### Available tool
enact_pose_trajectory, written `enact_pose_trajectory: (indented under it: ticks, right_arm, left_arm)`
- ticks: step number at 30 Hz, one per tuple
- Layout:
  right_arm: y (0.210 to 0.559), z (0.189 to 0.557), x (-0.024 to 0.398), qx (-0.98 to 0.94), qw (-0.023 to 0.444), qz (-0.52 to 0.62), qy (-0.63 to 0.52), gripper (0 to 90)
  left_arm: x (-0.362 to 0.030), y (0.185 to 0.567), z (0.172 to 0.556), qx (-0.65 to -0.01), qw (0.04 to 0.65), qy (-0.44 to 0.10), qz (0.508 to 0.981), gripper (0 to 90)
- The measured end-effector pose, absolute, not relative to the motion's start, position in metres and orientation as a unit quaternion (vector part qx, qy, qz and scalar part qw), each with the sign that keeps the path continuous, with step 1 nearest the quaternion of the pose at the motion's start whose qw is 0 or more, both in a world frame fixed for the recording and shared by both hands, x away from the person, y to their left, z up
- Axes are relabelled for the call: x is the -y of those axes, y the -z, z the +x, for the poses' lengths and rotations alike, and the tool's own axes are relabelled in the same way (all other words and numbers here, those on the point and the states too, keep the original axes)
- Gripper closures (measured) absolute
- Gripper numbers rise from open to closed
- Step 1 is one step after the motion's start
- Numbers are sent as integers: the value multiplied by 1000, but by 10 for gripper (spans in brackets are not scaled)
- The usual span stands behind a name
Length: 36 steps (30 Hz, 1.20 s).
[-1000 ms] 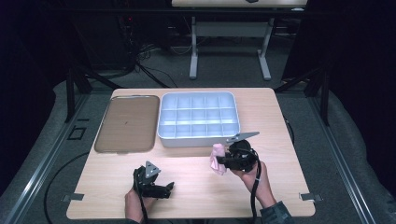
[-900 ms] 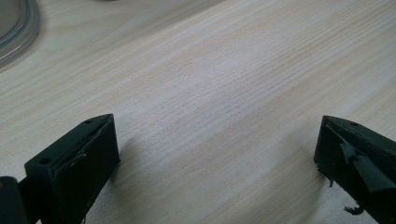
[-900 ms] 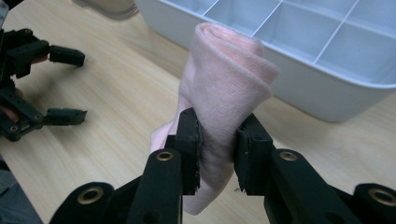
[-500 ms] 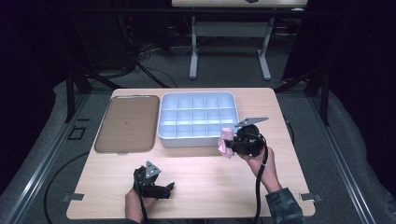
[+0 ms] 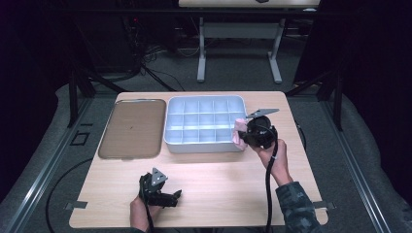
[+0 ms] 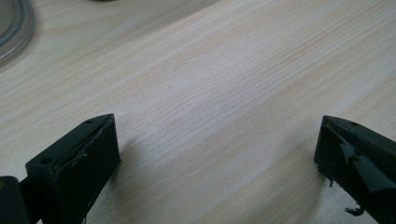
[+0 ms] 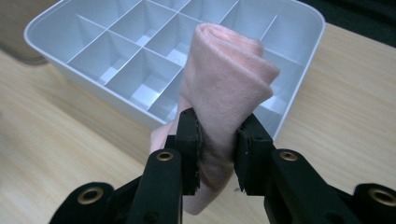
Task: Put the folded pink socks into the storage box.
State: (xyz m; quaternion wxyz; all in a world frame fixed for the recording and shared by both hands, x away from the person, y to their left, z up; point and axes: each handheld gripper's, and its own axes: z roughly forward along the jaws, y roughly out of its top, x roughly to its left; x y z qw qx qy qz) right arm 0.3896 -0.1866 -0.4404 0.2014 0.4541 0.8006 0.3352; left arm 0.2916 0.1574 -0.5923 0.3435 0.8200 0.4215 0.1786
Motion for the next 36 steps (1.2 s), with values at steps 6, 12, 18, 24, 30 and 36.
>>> enact_pose_trajectory:
  ticks: [6,12,18,24,30,36]
  right_arm:
    - [439,402,188,-796,220,457,-331,733]
    - [439,416,189,-790,228,462,-333,733]
    - [449,431,188,-790,226,470,-322,733]
    - [464,447,187,-794,216,475,-311,732]
    - [476,458,185,-797,214,483,-294,731]
    - [486,465,179,-802,218,486,-270,729]
  left_arm:
    - [-157,592,292,-422,343,-179,820,0]
    - [-157,592,292,-425,343,-180,818,0]
    - [-157,592,292,-426,344,-179,817,0]
    - [-157,592,292,-426,343,-180,817,0]
    - [-157,592,292,-426,343,-179,818,0]
    - [-157,592,292,-426,343,-180,817,0]
